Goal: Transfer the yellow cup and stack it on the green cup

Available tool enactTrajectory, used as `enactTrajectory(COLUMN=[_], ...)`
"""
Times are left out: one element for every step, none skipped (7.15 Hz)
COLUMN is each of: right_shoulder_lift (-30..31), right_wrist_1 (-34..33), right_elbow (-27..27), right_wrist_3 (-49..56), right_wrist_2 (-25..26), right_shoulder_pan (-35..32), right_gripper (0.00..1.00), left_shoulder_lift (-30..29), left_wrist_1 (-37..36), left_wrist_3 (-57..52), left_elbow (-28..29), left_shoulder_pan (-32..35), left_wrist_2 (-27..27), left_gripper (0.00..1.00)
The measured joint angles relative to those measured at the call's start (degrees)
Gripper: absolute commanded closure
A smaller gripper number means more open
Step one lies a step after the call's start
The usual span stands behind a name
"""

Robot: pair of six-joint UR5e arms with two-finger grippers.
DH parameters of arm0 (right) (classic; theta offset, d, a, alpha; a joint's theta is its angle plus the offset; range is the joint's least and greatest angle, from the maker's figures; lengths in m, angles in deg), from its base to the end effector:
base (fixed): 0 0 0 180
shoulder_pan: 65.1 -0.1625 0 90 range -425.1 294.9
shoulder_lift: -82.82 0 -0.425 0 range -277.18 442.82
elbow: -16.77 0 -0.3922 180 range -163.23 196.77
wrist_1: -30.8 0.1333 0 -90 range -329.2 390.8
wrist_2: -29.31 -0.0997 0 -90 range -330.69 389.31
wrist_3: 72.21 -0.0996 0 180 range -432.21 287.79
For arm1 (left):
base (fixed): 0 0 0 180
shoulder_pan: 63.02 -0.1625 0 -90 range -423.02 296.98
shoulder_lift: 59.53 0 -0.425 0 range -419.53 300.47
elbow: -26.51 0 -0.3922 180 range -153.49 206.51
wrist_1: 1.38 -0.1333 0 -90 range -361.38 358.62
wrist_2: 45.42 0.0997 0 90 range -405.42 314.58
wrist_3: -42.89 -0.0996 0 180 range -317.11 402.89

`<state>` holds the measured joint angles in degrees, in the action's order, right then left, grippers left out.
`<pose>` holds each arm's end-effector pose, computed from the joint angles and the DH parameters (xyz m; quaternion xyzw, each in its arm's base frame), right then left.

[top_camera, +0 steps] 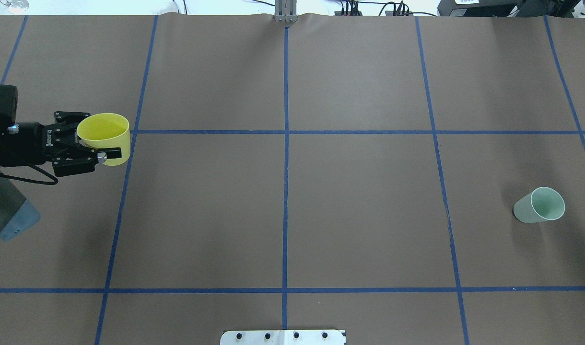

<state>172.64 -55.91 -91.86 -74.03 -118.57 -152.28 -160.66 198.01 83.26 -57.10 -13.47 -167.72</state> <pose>0.0250 -0.4867 0.4726 0.1484 -0.4813 -0.1002 0.8581 0.2693 -0.4393 0.4217 0.5158 0.6377 0.2338 0.5221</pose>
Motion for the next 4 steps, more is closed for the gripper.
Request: enactTrajectory(right_shoulder_lift=[-4.2,-8.7,-13.2,-17.8], right_wrist_1=[0.1,0.1,0.1,0.2], right_elbow=[-0.8,-1.4,-1.8,-2.1], right_wrist_3=[-7.1,-14.6,-22.3,-30.6], right_wrist_2=[-0.1,-0.1,0.0,1.0], right_shoulder_pan=[3.7,7.6,11.6,16.2], right_gripper=[0.00,0.00,0.00,0.00], left_shoulder_lift=[-1.8,-3.4,-4.3,-5.0], left_wrist_1=[-5.2,-8.2,-9.7,-10.4], left_wrist_3=[-0.3,-0.9,-1.8,-3.5], left_elbow=[-2.1,-2.9,-2.9,-2.5], left_shoulder_pan=[0.0,-0.1,-0.2,-0.3], left_wrist_2=[-2.2,-3.0,-3.0,-2.8], left_gripper=[1.00,1.00,1.00,1.00])
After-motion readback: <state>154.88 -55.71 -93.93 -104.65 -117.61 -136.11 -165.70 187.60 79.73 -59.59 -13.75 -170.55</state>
